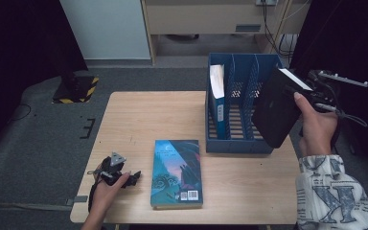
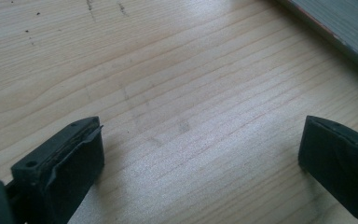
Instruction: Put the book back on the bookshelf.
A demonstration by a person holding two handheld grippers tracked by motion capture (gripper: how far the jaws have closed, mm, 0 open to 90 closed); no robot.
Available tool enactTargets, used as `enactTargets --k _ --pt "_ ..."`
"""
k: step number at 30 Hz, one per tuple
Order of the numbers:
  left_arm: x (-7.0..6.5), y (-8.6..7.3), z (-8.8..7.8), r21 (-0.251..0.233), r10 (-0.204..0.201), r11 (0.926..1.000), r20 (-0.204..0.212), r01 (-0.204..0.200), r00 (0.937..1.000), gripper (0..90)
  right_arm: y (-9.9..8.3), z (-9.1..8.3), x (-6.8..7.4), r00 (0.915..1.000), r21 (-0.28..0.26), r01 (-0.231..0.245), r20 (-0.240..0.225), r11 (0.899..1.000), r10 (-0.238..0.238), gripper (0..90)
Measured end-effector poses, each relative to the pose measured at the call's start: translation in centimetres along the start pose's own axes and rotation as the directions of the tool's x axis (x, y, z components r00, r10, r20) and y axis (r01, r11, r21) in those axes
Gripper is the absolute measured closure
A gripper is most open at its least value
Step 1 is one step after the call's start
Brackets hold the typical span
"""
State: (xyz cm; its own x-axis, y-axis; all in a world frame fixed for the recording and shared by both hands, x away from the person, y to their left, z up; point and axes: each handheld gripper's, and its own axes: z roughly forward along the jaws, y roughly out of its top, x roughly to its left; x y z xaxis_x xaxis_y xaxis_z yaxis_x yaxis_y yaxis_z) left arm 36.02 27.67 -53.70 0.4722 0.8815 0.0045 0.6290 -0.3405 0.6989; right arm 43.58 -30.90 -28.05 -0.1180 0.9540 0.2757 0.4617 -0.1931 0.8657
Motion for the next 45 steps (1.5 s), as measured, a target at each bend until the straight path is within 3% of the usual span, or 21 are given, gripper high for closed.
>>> enactTargets --k 7,16,27,45 --pt "0.0 0.0 0.0 0.0 0.001 1.0 0.001 -0.001 1.0 0.0 0.2 0.7 -0.5 0.9997 -0.007 0.005 0.024 1.0 -0.004 53.1" --pt "0.0 0.1 0.1 0.002 0.001 1.0 0.003 -0.001 1.0 0.0 0.4 3.1 -0.9 0.9986 -0.007 0.021 0.048 1.0 -0.02 53.1" --pt "0.0 0.1 0.1 0.007 0.007 1.0 0.004 -0.007 1.0 0.0 0.0 5.9 -1.1 0.9983 0.013 0.027 0.052 1.0 -0.027 53.1" --pt "0.0 0.1 0.1 0.003 0.003 1.0 0.005 -0.003 1.0 0.0 -0.5 9.0 -1.0 0.9953 0.019 0.063 0.072 0.998 -0.064 53.1"
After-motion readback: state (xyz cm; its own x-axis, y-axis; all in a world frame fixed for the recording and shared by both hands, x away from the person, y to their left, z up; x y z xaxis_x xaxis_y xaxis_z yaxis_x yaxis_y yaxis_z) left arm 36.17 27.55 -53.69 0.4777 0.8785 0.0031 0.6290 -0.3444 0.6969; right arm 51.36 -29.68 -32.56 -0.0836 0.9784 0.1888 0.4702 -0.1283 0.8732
